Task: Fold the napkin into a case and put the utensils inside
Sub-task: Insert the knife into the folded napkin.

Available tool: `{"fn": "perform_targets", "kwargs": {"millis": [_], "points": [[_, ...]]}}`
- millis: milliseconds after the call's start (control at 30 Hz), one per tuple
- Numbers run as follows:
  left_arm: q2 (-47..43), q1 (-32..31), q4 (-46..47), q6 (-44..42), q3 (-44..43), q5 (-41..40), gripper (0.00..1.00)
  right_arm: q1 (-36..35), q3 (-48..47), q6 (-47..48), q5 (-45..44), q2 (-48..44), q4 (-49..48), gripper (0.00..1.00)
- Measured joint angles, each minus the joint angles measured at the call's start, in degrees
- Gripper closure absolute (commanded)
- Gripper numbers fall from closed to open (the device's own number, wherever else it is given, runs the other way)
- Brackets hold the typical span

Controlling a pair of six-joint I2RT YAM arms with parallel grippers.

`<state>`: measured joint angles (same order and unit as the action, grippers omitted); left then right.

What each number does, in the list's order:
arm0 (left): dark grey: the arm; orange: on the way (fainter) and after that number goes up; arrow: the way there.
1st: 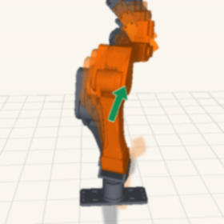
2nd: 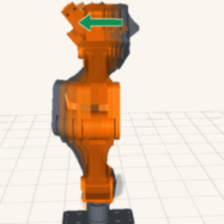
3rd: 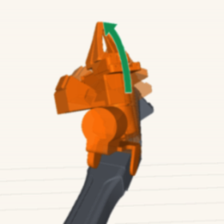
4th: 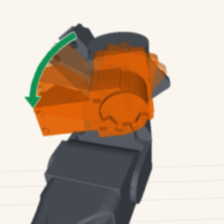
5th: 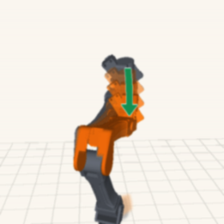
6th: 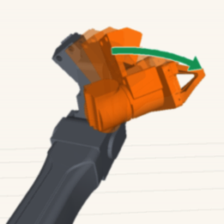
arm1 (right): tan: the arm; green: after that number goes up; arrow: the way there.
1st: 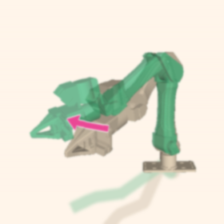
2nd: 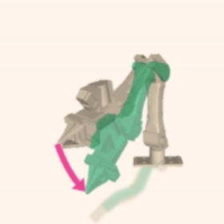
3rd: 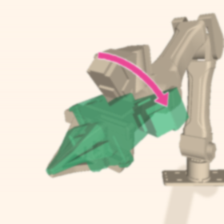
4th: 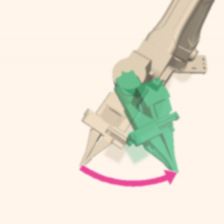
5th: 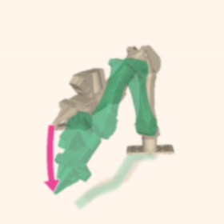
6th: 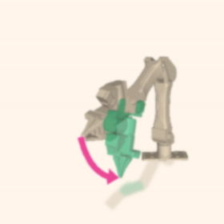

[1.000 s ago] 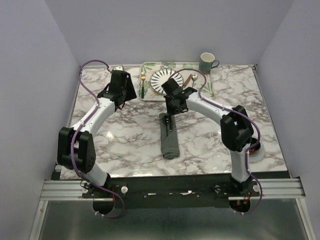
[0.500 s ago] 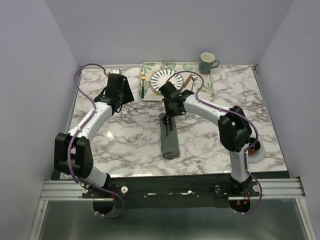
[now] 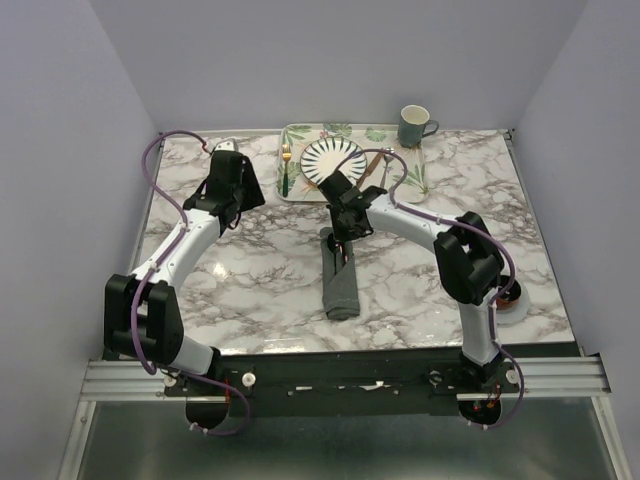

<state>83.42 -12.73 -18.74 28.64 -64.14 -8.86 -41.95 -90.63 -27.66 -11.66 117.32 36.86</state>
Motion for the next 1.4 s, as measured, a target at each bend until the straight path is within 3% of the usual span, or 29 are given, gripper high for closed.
{"fn": "perform_targets", "kwargs": {"millis": [767,1067,1233,1400], "points": [[-2.5,0.0,1.2,-0.7,3.9,2.6,0.37,-0.9,4.0,-4.0,3.2,-2.9,0.6,0.99],[0.2,0.3,7.1,-7.4,2.6,22.9,0.40,-1.3,5.9,-4.9,4.0,-4.5,1.4,0.99],[10.0,0.2,11.8,-7.2,-3.4,37.2,0.55,-1.3,6.0,-5.1,4.5,-4.6,1.8,0.99],[21.1,0.2,17.8,-0.8,-8.2,46.8,0.58,-1.4,6.2,-5.3,4.5,-4.6,1.8,0.99]]}}
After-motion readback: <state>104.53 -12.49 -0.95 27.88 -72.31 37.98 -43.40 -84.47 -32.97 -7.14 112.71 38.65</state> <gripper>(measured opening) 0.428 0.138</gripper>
